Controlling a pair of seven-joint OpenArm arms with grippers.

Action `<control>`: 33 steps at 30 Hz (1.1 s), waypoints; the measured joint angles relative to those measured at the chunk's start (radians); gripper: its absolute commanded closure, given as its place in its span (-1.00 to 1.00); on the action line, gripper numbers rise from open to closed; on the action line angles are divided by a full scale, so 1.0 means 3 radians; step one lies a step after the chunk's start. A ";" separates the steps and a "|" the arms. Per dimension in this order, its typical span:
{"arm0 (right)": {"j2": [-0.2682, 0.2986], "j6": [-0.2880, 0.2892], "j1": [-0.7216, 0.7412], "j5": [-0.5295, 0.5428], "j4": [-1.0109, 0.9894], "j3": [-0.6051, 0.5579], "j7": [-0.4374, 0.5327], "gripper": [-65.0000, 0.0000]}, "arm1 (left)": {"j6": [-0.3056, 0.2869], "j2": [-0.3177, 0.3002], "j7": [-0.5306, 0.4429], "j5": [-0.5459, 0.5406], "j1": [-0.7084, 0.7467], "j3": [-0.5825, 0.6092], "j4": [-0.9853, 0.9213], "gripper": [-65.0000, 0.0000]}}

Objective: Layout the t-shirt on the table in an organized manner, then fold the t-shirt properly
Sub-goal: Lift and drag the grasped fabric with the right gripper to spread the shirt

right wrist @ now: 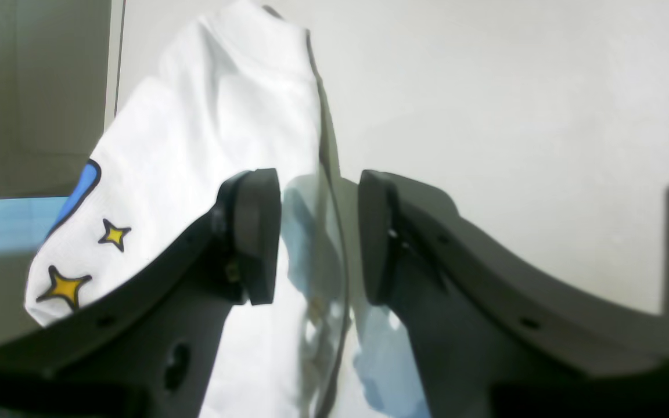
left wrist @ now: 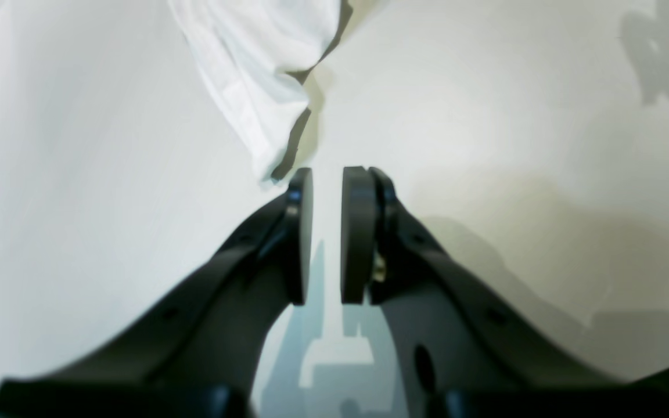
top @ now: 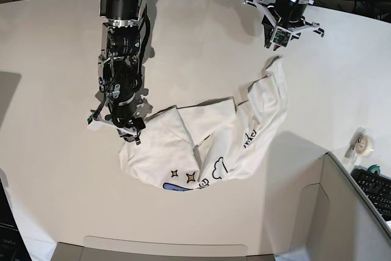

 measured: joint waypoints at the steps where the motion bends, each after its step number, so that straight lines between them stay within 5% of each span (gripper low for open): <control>1: -0.0001 -0.0006 0.0000 0.0004 0.0005 -0.0039 -0.0005 0.30 | 0.0000 0.0000 0.0001 0.0000 0.0001 0.0000 0.0000 0.72; 14: -0.0013 -0.0055 0.0072 0.0001 -0.0029 -0.0164 -0.0046 0.31 | -0.0001 0.0000 0.0001 0.0000 -0.0011 0.0000 0.0000 0.72; 22: -0.0013 -0.0056 0.0085 0.0001 -0.0027 -0.0165 -0.0071 0.98 | 0.0000 0.0000 0.0001 0.0000 -0.0013 0.0000 0.0000 0.72; 33: -0.0008 -0.0070 0.0120 -0.0015 0.0262 -0.0439 -0.0104 1.00 | 0.0000 0.0000 0.0003 0.0000 -0.0019 0.0000 0.0000 0.72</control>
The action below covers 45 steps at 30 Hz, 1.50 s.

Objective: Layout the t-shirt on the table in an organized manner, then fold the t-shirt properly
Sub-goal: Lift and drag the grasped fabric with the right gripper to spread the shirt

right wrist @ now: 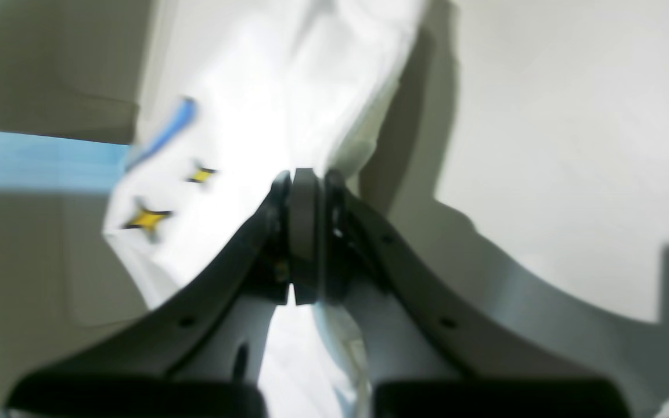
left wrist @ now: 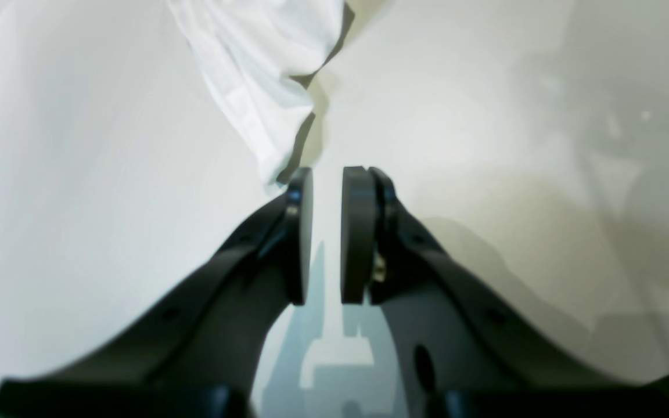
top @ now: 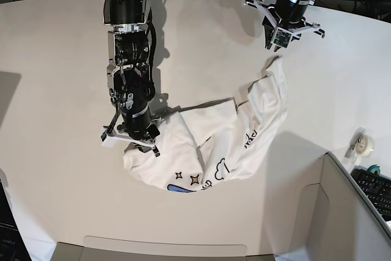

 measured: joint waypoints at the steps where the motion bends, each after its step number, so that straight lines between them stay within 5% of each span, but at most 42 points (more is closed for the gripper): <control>1: 0.0005 0.0000 -0.0018 0.0001 0.0061 -0.0032 0.0000 1.00 | 0.0000 0.0001 -0.0001 -0.0001 -0.0001 0.0000 0.0000 0.72; 9: 0.0089 0.0008 -0.0685 -0.0270 0.0965 -0.0216 -0.0334 1.00 | -0.0001 -0.0008 -0.0001 -0.0003 -0.0004 -0.0008 0.0000 0.72; 14: 0.0482 -0.0045 -0.1328 -0.0661 0.1901 -0.0196 -0.0635 1.00 | -0.0013 -0.0001 0.0009 -0.0008 -0.0095 -0.0174 0.0000 0.72; 18: 0.0828 0.0046 -0.1770 -0.0585 0.2345 -0.0205 -0.0740 1.00 | -0.0142 0.0000 -0.0001 -0.0009 -0.0254 -0.0340 0.0000 0.72; 22: 0.1292 -0.0004 -0.2010 0.0045 0.2300 -0.0209 -0.1029 1.00 | -0.0711 0.0031 0.0013 0.0001 -0.0429 -0.0542 0.0000 0.72; 26: 0.1414 0.0046 -0.2153 0.0523 0.2299 -0.0191 -0.1591 1.00 | -0.0969 0.0100 0.0205 0.0001 -0.0656 -0.0633 0.0003 0.72; 39: 0.2028 0.0042 -0.2399 0.0752 0.2308 -0.0188 -0.2525 1.00 | -0.0982 0.0078 0.0533 0.0025 -0.1226 -0.0640 -0.0006 0.72; 45: 0.2106 0.0070 -0.2302 0.1695 0.2312 -0.0084 -0.2607 1.00 | -0.0989 0.0075 0.0537 0.0029 -0.1228 -0.0640 -0.0134 0.71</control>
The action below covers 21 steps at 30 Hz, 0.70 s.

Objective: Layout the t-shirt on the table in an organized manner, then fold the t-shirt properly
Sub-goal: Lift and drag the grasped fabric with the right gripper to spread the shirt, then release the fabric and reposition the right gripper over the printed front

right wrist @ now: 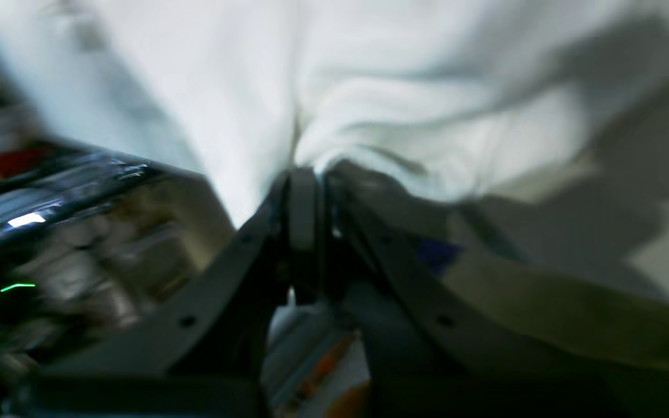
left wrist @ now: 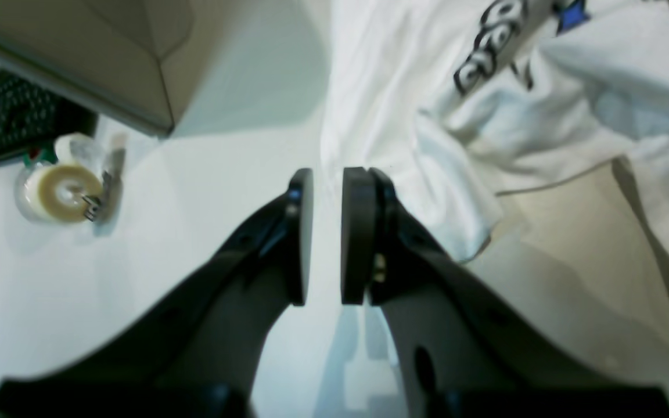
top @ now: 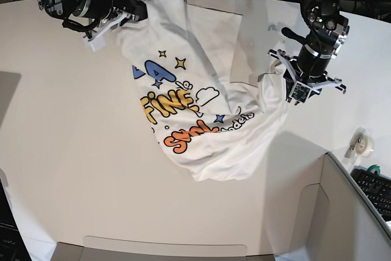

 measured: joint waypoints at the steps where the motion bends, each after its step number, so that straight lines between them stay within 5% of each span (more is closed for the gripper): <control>1: -0.0005 -0.0001 0.0034 0.0142 0.0000 0.0066 0.0017 1.00 | 0.0000 0.0000 -0.0001 -0.0001 0.0001 0.0000 0.0000 0.71; 5: -0.0008 -0.0004 0.0172 0.0284 0.0003 0.0291 0.0052 0.92 | 0.0000 0.0008 -0.0003 -0.0003 0.0000 0.0000 0.0000 0.71; 12: -0.0107 -0.0005 0.0229 0.0292 0.0003 0.0273 0.0132 0.03 | -0.0015 0.0010 0.0001 -0.0004 0.0028 -0.0086 0.0000 0.71; 21: -0.0656 -0.0014 0.0755 0.0326 0.0001 -0.0449 0.0094 0.02 | 0.0018 0.0009 0.0058 -0.0014 0.0046 -0.0006 0.0009 0.71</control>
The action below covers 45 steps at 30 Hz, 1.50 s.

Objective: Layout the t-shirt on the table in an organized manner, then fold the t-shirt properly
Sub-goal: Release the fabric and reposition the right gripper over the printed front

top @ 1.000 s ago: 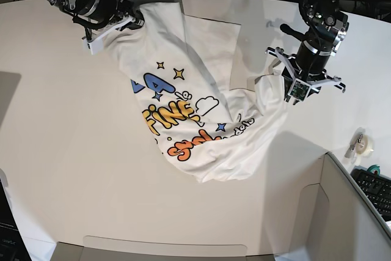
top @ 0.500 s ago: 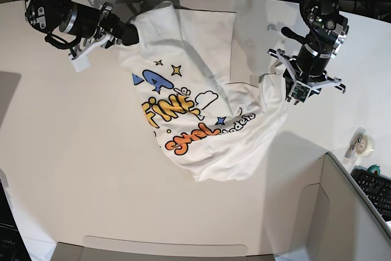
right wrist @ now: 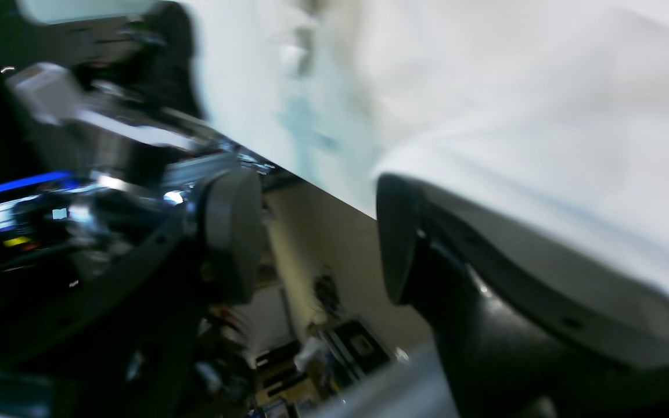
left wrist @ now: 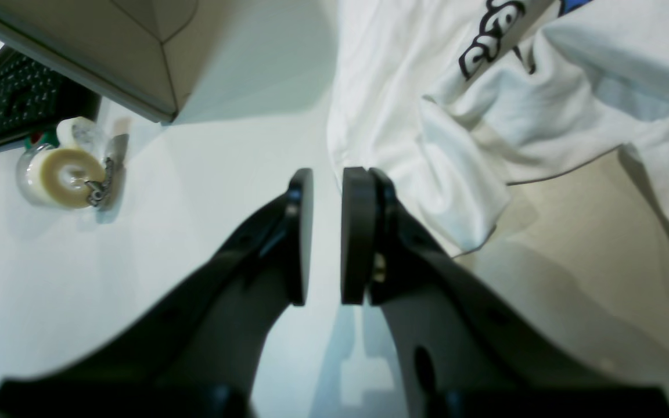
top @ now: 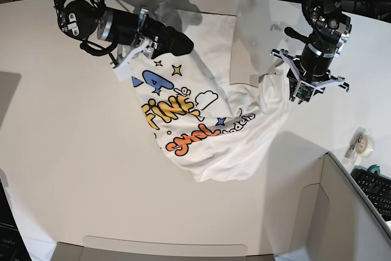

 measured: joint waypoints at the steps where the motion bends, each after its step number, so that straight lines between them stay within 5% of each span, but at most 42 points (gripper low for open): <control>1: -0.0037 -0.0003 0.0086 0.0001 -0.0001 -0.0023 -0.0019 0.02 | 0.0018 0.0000 0.0061 0.0014 0.0010 0.0097 0.0004 0.71; 12: 0.0022 0.0008 0.0678 -0.0107 0.0001 0.0281 -0.0098 0.02 | -0.0009 -0.0022 0.0131 0.0020 0.0175 0.0646 0.0055 0.71; 18: 0.0153 -0.0024 0.0788 -0.0966 -0.0282 0.0642 -0.0103 0.02 | -0.0532 0.0000 0.0111 -0.0014 0.0411 0.0928 0.0109 0.72; 23: 0.0098 -0.0023 0.0847 -0.1017 -0.0642 0.0390 -0.0134 0.02 | -0.0509 -0.0019 0.0128 0.0045 0.0440 0.1120 0.0108 0.76; 29: 0.0037 -0.0036 0.0960 -0.1325 -0.1081 0.0371 -0.0108 0.02 | -0.0515 0.0000 0.0704 0.0036 0.0427 0.1354 0.0103 1.00; 45: -0.0188 -0.0013 0.0872 -0.1907 -0.1225 0.0365 -0.0117 0.02 | -0.0506 0.0061 0.0713 0.0036 0.0436 0.1357 0.0088 1.00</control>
